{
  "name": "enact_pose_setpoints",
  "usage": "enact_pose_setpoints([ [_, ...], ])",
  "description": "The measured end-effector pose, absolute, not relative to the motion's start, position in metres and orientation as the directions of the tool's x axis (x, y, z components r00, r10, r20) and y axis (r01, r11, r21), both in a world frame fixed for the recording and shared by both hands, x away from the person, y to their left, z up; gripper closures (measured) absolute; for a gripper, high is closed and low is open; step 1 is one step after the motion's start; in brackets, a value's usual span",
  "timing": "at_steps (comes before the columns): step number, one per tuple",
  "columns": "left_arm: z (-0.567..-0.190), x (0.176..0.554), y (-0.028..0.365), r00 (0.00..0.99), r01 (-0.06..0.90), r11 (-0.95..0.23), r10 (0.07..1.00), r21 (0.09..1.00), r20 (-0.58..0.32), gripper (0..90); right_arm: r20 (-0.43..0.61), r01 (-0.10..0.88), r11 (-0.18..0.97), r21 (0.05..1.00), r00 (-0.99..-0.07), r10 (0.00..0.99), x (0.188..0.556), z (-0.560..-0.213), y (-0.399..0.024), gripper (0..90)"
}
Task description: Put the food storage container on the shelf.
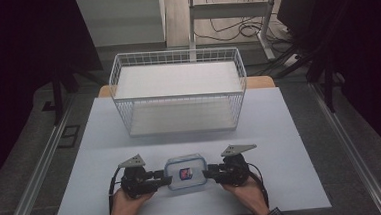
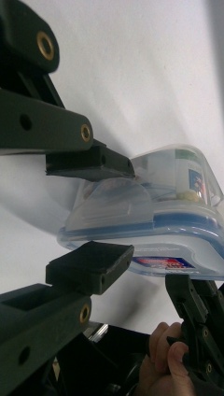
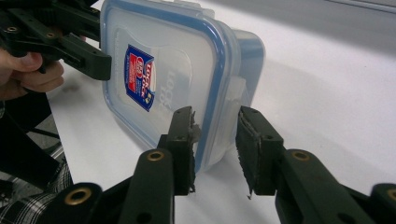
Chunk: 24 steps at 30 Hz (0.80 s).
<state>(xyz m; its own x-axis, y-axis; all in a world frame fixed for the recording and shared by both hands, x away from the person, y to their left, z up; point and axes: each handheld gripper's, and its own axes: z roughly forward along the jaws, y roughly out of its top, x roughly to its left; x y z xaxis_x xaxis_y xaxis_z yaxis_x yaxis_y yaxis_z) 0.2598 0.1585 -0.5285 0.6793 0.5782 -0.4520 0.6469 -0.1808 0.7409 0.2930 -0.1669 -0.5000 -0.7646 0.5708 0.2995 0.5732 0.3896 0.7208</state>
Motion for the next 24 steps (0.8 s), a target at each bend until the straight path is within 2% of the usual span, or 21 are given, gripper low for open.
enact_pose_setpoints([
  [17,-0.526,0.271,0.161,0.668,0.659,-0.130,0.553,0.741,-0.498,56.8,0.312,0.596,0.334,0.730,-0.726,0.613,0.293,-0.491,-0.168,71.6],
  [24,-0.512,0.277,0.160,0.673,0.644,-0.126,0.563,0.754,-0.480,56.6,0.292,0.584,0.337,0.738,-0.727,0.621,0.298,-0.479,-0.166,71.4],
])
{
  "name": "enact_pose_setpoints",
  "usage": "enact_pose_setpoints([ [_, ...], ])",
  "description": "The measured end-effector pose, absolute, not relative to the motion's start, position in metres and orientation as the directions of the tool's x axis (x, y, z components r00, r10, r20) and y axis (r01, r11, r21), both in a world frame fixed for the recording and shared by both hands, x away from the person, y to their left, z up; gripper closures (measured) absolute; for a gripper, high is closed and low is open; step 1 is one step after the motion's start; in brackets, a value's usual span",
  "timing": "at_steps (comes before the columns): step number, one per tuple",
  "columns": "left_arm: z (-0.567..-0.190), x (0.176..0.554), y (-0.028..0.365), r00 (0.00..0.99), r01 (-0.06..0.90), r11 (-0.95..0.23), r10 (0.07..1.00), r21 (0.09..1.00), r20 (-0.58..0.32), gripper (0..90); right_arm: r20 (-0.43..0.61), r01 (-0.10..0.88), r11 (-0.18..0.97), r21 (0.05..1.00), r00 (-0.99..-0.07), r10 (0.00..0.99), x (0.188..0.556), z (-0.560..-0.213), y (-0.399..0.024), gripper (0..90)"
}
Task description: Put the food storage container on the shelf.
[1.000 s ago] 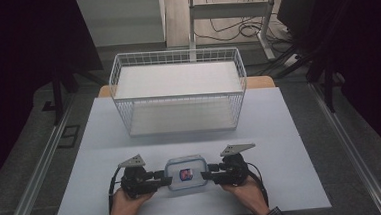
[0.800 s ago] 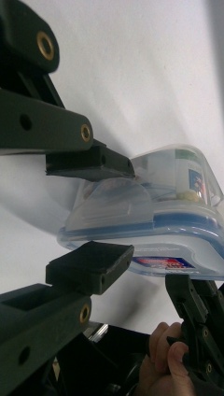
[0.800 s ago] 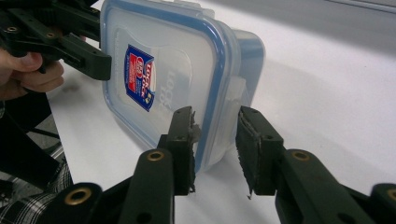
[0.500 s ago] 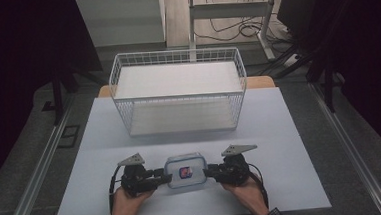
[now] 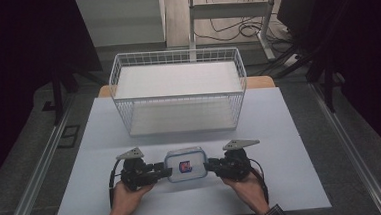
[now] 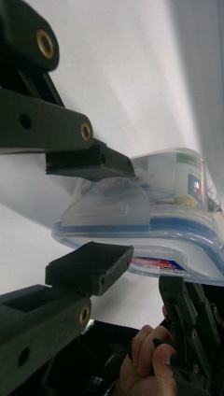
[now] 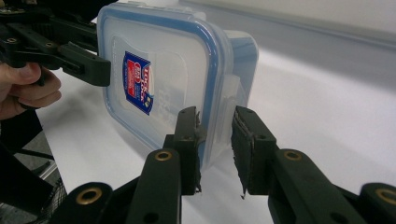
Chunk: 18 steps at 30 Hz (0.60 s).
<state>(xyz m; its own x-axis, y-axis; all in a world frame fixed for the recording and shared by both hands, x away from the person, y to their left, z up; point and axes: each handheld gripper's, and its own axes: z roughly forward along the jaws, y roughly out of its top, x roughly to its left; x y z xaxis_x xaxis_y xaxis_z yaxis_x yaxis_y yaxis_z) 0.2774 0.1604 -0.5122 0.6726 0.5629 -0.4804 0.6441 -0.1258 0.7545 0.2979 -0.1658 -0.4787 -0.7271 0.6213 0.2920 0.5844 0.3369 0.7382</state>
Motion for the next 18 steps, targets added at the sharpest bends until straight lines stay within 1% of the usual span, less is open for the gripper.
enact_pose_setpoints([
  [5,-0.499,0.285,0.160,0.669,0.635,-0.114,0.575,0.764,-0.470,55.8,0.292,0.580,0.338,0.742,-0.732,0.615,0.306,-0.466,-0.165,71.0],
  [11,-0.487,0.297,0.163,0.655,0.652,-0.070,0.555,0.755,-0.514,55.5,0.254,0.554,0.348,0.757,-0.739,0.625,0.316,-0.445,-0.162,70.6],
  [18,-0.466,0.309,0.167,0.652,0.648,-0.049,0.553,0.760,-0.519,55.3,0.279,0.564,0.314,0.764,-0.727,0.627,0.328,-0.422,-0.159,71.2],
])
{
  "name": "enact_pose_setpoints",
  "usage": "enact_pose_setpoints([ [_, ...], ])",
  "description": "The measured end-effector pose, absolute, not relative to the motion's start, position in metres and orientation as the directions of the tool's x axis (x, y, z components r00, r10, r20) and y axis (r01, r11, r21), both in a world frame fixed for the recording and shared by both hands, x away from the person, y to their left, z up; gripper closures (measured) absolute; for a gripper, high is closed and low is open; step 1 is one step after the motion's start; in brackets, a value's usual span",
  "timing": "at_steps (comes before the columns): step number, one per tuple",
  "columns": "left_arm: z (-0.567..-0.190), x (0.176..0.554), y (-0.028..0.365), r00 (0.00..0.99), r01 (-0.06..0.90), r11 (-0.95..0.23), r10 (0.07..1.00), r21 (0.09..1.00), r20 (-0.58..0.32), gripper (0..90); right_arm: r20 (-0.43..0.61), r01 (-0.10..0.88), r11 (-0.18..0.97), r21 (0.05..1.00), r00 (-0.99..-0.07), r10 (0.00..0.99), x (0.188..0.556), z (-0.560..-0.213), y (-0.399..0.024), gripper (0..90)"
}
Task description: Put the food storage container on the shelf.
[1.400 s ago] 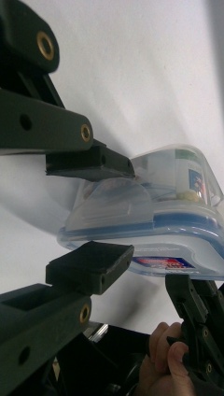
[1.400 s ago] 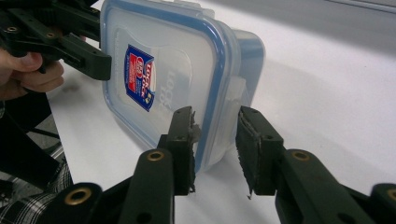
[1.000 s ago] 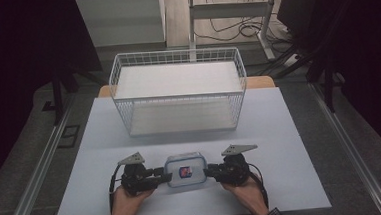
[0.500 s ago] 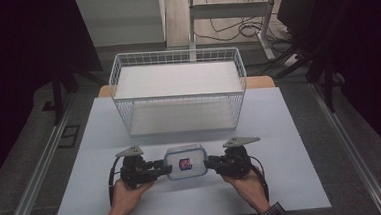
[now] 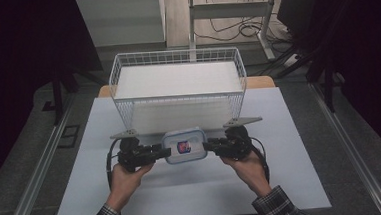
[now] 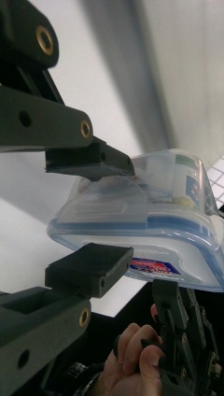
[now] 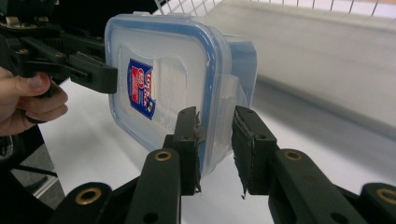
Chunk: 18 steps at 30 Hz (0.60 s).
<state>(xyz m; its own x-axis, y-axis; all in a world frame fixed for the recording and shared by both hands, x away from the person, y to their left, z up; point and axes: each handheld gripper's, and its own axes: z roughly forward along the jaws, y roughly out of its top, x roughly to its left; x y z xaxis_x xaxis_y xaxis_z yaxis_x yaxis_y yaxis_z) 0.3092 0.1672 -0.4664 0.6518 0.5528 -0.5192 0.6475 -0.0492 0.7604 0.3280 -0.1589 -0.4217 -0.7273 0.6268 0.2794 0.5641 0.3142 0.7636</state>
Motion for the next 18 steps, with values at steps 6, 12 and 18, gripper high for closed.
enact_pose_setpoints([
  [6,-0.448,0.318,0.170,0.656,0.635,-0.045,0.558,0.772,-0.507,55.3,0.281,0.556,0.299,0.775,-0.728,0.625,0.337,-0.405,-0.156,71.3],
  [12,-0.421,0.332,0.174,0.665,0.616,-0.043,0.563,0.786,-0.490,55.3,0.295,0.546,0.263,0.795,-0.728,0.619,0.351,-0.383,-0.155,71.4],
  [18,-0.399,0.345,0.178,0.671,0.607,-0.032,0.557,0.794,-0.490,55.3,0.303,0.540,0.234,0.809,-0.723,0.621,0.361,-0.361,-0.152,71.4],
])
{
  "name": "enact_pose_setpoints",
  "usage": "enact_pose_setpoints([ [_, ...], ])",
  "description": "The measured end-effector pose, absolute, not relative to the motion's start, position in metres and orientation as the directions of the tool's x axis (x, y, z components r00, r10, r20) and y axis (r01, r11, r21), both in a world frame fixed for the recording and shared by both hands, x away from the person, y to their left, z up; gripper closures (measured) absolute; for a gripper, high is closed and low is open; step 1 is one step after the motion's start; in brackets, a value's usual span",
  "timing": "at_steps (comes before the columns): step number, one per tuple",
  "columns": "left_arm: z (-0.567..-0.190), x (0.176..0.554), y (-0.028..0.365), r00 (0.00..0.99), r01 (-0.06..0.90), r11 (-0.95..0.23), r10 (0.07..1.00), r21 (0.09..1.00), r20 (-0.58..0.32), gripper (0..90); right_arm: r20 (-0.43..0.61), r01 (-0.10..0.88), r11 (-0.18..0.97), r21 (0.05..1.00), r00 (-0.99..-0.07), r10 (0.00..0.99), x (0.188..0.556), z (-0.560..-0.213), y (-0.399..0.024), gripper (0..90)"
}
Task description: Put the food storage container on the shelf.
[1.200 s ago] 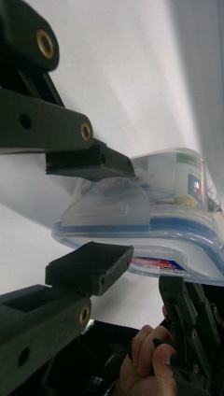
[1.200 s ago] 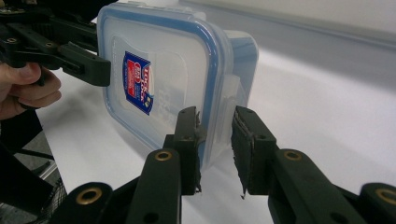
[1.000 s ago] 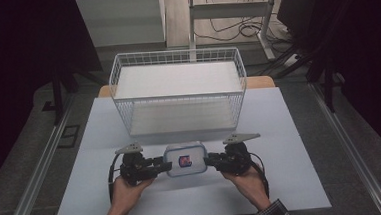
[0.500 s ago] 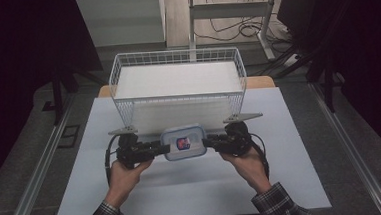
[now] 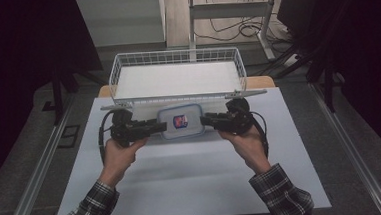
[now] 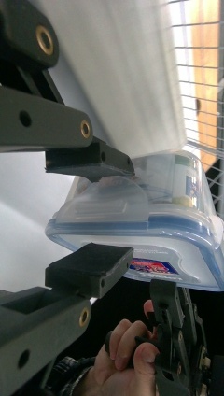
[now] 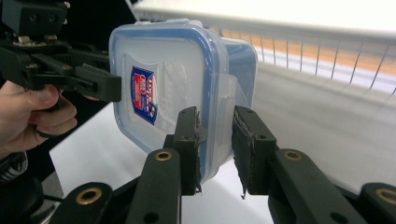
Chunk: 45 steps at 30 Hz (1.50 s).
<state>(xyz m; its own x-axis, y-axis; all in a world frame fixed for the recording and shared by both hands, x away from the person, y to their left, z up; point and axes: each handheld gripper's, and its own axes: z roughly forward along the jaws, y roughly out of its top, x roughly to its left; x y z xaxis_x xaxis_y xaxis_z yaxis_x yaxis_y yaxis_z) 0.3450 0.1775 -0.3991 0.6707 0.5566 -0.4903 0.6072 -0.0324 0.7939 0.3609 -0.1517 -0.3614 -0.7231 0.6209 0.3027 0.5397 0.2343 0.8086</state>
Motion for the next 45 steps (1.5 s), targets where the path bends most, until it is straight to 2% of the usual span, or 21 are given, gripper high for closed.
enact_pose_setpoints([
  [11,-0.364,0.379,0.185,0.662,0.606,-0.021,0.567,0.795,-0.490,55.2,0.285,0.528,0.216,0.821,-0.707,0.647,0.389,-0.329,-0.142,71.3],
  [20,-0.347,0.403,0.191,0.644,0.612,0.001,0.579,0.791,-0.500,55.3,0.325,0.552,0.164,0.817,-0.678,0.660,0.413,-0.319,-0.135,71.2],
  [40,-0.348,0.430,0.191,0.600,0.643,0.083,0.563,0.761,-0.568,55.6,0.358,0.570,0.117,0.813,-0.650,0.671,0.442,-0.318,-0.135,69.9],
  [45,-0.349,0.435,0.191,0.601,0.652,0.080,0.551,0.754,-0.579,51.7,0.346,0.561,0.121,0.819,-0.651,0.676,0.445,-0.319,-0.132,65.0],
])
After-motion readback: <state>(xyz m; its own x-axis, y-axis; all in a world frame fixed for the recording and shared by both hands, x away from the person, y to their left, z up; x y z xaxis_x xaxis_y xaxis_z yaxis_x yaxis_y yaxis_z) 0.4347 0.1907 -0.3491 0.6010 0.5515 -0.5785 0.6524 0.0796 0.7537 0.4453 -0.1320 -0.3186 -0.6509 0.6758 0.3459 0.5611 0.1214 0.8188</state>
